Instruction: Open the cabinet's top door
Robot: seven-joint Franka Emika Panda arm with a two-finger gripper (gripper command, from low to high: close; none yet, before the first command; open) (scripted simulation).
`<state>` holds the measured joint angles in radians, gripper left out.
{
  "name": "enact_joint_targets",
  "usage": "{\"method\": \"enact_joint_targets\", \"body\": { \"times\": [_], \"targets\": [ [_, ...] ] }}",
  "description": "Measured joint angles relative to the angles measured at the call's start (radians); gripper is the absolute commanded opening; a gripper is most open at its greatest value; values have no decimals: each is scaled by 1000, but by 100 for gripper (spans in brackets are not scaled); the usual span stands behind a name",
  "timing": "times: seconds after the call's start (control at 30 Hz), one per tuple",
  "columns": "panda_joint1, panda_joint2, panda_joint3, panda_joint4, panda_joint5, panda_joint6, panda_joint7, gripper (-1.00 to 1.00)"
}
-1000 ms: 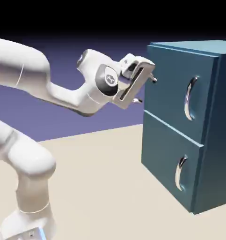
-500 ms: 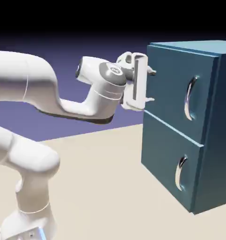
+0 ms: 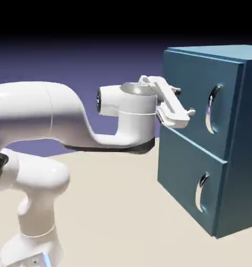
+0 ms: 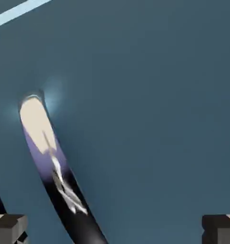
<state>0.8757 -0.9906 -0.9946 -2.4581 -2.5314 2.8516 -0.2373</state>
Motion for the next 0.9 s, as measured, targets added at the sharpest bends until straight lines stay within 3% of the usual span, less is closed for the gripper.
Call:
{"method": "enact_joint_targets", "body": {
  "times": [0.27,0.43,0.47,0.9],
  "targets": [
    [118,-58,-136,48,-346,-25,-134,100],
    [263,-16,-216,157,-362,-46,-126,100],
    [295,-6,-234,182,-366,-51,-125,-100],
    [-103,220,88,-4,-366,-141,216,-100]
  ]
}}
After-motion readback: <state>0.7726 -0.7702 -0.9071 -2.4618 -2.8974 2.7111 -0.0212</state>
